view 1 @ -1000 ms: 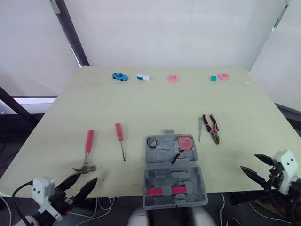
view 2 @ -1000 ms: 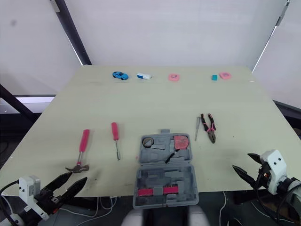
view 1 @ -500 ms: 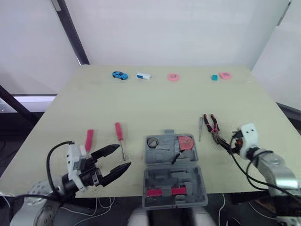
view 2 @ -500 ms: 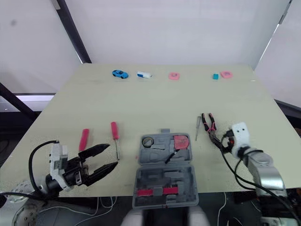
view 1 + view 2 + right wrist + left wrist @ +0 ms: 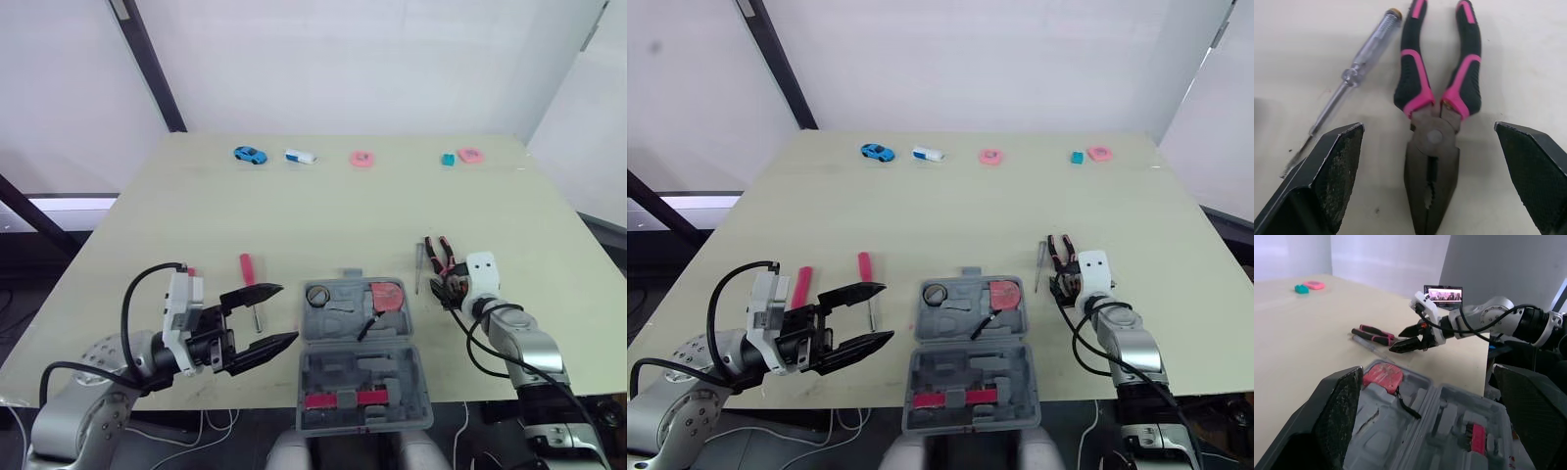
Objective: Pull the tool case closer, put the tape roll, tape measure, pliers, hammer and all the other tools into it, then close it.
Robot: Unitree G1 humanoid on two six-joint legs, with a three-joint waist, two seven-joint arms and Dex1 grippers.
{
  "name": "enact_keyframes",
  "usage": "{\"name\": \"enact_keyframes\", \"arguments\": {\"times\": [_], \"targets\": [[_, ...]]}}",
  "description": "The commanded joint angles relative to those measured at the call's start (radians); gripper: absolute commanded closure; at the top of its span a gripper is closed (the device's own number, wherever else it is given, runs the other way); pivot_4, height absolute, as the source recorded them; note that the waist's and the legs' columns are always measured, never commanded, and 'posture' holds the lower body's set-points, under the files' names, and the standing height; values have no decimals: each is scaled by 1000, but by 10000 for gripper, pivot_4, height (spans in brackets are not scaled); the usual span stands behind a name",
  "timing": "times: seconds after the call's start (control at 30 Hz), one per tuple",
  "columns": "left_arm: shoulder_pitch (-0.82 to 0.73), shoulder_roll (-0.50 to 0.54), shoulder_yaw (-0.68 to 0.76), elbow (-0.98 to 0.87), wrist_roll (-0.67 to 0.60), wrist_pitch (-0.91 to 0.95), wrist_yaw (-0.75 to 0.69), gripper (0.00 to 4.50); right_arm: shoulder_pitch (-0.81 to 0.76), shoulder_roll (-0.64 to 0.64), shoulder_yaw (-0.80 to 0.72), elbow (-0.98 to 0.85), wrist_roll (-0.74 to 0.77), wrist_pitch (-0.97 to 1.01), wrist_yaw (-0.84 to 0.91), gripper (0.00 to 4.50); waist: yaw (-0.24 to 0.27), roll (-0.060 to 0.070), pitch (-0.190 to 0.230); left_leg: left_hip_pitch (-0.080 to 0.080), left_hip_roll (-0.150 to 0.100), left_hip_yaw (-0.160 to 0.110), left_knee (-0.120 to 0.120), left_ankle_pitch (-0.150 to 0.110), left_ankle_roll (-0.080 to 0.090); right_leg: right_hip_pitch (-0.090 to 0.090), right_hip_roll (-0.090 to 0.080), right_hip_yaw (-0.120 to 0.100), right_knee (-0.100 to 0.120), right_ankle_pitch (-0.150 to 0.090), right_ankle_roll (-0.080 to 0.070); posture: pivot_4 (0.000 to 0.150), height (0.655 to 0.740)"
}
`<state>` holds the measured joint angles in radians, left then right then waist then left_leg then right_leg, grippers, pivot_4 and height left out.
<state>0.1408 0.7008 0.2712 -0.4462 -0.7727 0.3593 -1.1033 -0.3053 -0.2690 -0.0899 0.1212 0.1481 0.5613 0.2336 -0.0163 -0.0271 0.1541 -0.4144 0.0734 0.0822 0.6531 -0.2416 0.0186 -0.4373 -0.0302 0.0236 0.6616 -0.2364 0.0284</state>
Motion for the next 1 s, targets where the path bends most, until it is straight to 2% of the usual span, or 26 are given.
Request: {"name": "enact_keyframes", "arguments": {"times": [0.03,0.1,0.17,0.27,0.37,0.43,0.8,1.0], "targets": [[1,1,21,-30,-19,-3,10,0,-4,4,-30,-14,13,-28,-8,41,0,0,0,0,0,0,0,0,0,0,0,0,0,0,0,1500,7400],[0,-2,18,-32,-19,-5,13,0,-12,12,-37,21,16,-44,-9,41,-2,0,0,0,0,0,0,0,0,0,0,0,0,0,0,1500,7400],[-3,-4,15,-32,-20,-6,17,0,-22,19,-40,62,17,-65,-10,5584,-3,0,0,0,0,0,0,0,0,0,0,0,0,0,0,1500,7400],[-7,-4,12,-29,-19,-8,17,0,-37,19,-32,108,8,-91,-1,17868,-5,0,0,0,0,0,0,0,0,0,0,1,0,0,1,1500,7400],[-12,-7,9,-29,-18,-10,19,0,-48,16,-13,135,-1,-103,16,33515,-5,0,0,1,0,0,1,0,0,0,0,1,0,1,1,1500,7400],[-14,-10,7,-31,-17,-11,22,0,-52,17,-9,145,-1,-108,24,35364,-6,-1,0,1,0,0,1,0,0,1,0,1,1,1,1,1500,7400],[-24,-48,-1,-59,-39,-1,63,0,-22,-48,-18,97,4,-150,109,35364,-20,0,0,0,0,-1,1,0,0,1,0,0,0,1,1,1500,7400],[-16,-77,8,-78,-53,5,116,0,4,-143,-37,-75,65,-129,237,35364,-19,1,1,0,0,0,1,0,0,1,0,0,1,1,1,1500,7400]]}}
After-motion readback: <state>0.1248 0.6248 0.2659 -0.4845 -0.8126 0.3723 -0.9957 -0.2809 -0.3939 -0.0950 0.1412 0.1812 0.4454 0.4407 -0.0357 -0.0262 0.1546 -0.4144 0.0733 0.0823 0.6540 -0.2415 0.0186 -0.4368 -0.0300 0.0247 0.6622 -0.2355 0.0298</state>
